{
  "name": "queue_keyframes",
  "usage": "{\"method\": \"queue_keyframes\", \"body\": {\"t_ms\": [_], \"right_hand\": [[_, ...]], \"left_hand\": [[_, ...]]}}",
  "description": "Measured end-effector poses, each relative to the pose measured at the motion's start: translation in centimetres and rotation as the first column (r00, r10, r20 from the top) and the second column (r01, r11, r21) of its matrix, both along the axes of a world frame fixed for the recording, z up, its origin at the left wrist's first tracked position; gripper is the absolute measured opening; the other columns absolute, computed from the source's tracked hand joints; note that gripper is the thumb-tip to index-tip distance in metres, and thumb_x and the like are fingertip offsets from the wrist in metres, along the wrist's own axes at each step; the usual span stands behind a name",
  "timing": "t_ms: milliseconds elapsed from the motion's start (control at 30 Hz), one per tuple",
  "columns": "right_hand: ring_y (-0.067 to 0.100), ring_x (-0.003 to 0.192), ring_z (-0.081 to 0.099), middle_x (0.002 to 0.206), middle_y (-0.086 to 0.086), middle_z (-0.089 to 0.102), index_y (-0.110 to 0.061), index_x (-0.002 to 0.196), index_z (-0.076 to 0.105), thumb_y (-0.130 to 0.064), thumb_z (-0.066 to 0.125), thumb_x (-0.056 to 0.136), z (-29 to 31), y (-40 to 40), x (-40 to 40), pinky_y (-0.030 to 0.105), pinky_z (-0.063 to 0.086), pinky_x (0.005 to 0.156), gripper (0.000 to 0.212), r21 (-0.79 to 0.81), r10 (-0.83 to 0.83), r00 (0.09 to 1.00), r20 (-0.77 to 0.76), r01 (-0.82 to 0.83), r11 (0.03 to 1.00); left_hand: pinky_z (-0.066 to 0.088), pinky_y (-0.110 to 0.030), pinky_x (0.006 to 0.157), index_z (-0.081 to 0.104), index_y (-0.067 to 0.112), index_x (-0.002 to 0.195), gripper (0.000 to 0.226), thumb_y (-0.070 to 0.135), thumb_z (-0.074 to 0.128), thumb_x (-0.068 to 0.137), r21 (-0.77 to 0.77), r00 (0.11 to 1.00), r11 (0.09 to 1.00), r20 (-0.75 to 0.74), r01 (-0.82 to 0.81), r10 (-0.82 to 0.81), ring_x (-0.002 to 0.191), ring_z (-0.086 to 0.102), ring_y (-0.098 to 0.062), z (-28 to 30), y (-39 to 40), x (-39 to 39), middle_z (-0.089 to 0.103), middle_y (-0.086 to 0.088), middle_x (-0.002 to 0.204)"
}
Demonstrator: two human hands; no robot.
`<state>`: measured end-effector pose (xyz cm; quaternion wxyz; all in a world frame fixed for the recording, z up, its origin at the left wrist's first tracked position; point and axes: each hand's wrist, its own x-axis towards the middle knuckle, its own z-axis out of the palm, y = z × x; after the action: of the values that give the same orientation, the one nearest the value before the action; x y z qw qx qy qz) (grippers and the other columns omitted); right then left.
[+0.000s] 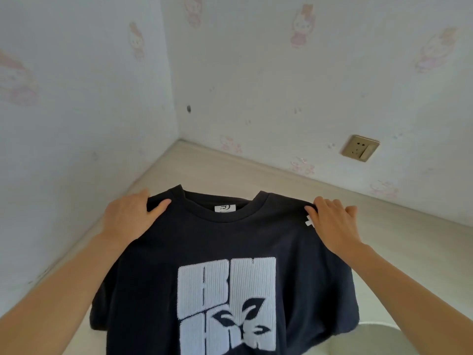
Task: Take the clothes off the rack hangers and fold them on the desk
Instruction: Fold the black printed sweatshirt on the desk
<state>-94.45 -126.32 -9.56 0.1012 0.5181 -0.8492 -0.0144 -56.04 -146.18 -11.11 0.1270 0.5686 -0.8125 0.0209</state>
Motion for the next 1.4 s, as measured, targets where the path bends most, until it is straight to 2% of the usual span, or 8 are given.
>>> {"method": "queue_keyframes", "body": {"t_ms": [233,433,633,767,867,933,1133,1400], "right_hand": [[0.014,0.063,0.05,0.066,-0.007,0.052,-0.018,0.087,0.037,-0.048,0.026,0.101,-7.7,-10.4,-3.0,0.033,0.039,0.079,0.034,0.162,-0.043,0.994,0.103,0.026,0.987],[0.018,0.064,0.045,0.067,-0.002,0.047,-0.013,0.087,0.037,-0.042,0.031,0.101,-11.8,-17.3,-6.5,0.033,0.039,0.065,0.033,0.153,0.005,0.987,0.163,-0.03,0.988],[0.031,0.086,0.046,0.088,0.014,0.051,-0.003,0.098,0.042,-0.032,0.04,0.101,-12.0,-26.5,-9.7,0.04,0.037,0.069,0.029,0.001,0.01,0.988,0.152,-0.01,1.0],[0.038,0.114,0.042,0.123,0.025,0.047,0.004,0.126,0.038,-0.03,0.047,0.099,-12.6,-31.4,-12.1,0.045,0.04,0.091,0.044,0.042,0.004,0.987,0.16,-0.011,0.999],[0.039,0.126,0.035,0.137,0.025,0.039,0.004,0.137,0.031,-0.029,0.051,0.096,-14.0,-30.9,-12.4,0.045,0.032,0.107,0.056,0.13,0.07,0.979,0.189,-0.095,0.987],[0.038,0.128,0.035,0.139,0.022,0.04,0.003,0.138,0.034,-0.032,0.049,0.096,-15.4,-29.0,-12.6,0.044,0.03,0.11,0.056,0.181,0.108,0.977,0.185,-0.142,0.973],[0.034,0.142,0.025,0.152,0.015,0.032,-0.008,0.146,0.032,-0.038,0.041,0.099,-16.9,-21.8,-15.8,0.045,0.023,0.118,0.057,0.285,0.085,0.971,0.225,-0.149,0.947],[0.033,0.145,0.016,0.16,0.005,0.015,-0.019,0.153,0.018,-0.045,0.028,0.102,-18.1,-15.5,-22.4,0.044,0.017,0.119,0.058,0.446,0.024,0.936,0.351,-0.19,0.875]], "left_hand": [[0.039,-0.03,0.041,0.043,0.013,0.073,0.057,0.067,0.04,0.088,0.165,0.987,0.985,0.14,0.052,-0.076,0.042,0.046,-0.017,-9.4,-9.5,-3.7,0.047,0.002,0.049],[0.023,-0.022,0.037,0.04,0.01,0.07,0.053,0.06,0.046,0.089,0.063,0.974,0.983,0.139,0.17,-0.177,0.034,0.038,-0.021,-14.3,-17.2,-6.6,0.037,0.004,0.047],[0.037,-0.038,0.044,0.047,0.001,0.087,0.043,0.043,0.053,0.095,-0.088,0.984,0.98,0.031,0.178,-0.176,0.053,0.052,-0.036,-14.1,-25.0,-11.9,0.052,-0.019,0.072],[0.042,-0.054,0.077,0.046,-0.01,0.122,0.044,0.023,0.056,0.096,-0.072,1.0,0.997,0.001,0.011,-0.011,0.099,0.049,-0.046,-12.9,-28.6,-15.1,0.046,-0.033,0.118],[0.025,-0.054,0.109,0.029,0.001,0.145,0.061,0.032,0.05,0.097,0.152,0.993,0.987,0.101,0.045,-0.061,0.136,0.027,-0.042,-14.2,-26.6,-16.6,0.026,-0.027,0.15],[0.012,-0.051,0.117,0.02,0.009,0.152,0.066,0.042,0.042,0.099,0.257,0.981,0.96,0.127,0.113,-0.149,0.147,0.008,-0.035,-15.6,-23.7,-17.6,0.01,-0.019,0.16],[0.007,-0.051,0.12,0.013,0.019,0.155,0.065,0.048,0.033,0.1,0.412,0.965,0.895,0.114,0.171,-0.237,0.149,-0.002,-0.03,-17.6,-15.1,-20.9,0.003,-0.008,0.163],[0.004,-0.052,0.119,0.003,0.026,0.155,0.06,0.046,0.023,0.103,0.522,0.989,0.851,0.085,0.062,-0.124,0.149,-0.011,-0.029,-18.0,-5.4,-27.1,-0.007,-0.001,0.163]]}}
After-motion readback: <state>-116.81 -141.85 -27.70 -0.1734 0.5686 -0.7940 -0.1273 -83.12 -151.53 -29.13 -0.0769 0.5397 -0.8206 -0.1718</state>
